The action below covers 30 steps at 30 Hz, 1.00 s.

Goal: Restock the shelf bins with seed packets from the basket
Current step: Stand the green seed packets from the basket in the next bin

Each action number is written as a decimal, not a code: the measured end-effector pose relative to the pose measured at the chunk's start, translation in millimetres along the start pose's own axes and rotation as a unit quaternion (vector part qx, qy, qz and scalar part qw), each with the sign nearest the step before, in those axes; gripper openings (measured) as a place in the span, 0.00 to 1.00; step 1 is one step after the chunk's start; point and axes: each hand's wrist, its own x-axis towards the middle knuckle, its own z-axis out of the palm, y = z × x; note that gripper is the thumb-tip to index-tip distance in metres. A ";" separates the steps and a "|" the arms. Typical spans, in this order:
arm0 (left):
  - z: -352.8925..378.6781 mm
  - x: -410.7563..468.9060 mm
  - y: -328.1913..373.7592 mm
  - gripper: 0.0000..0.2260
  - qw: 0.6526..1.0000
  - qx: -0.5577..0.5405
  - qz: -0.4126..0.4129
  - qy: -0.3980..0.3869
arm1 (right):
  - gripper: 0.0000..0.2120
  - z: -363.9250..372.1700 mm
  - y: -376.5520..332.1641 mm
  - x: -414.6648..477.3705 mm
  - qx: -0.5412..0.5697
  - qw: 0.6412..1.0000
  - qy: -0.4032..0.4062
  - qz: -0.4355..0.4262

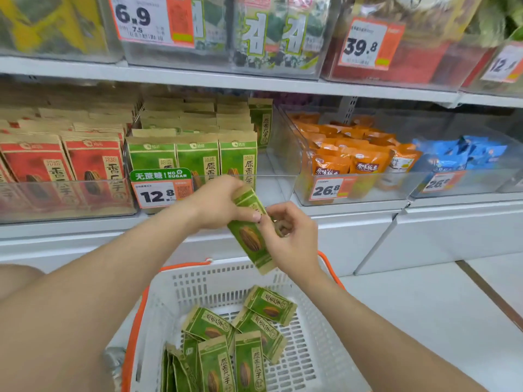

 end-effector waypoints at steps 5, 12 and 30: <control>-5.9 -0.5 11.4 0.14 0.975 -0.192 -0.004 0.114 | 0.08 -12.7 -44.5 36.1 0.126 0.983 -0.073 0.114; -11.9 -2.3 44.4 0.10 0.964 -0.039 0.120 0.234 | 0.22 -40.1 -74.7 70.4 0.013 0.988 -0.143 0.053; -17.8 52.9 21.9 0.28 0.856 0.444 0.076 0.253 | 0.17 -27.4 -32.9 168.6 -0.281 0.952 -0.064 -0.100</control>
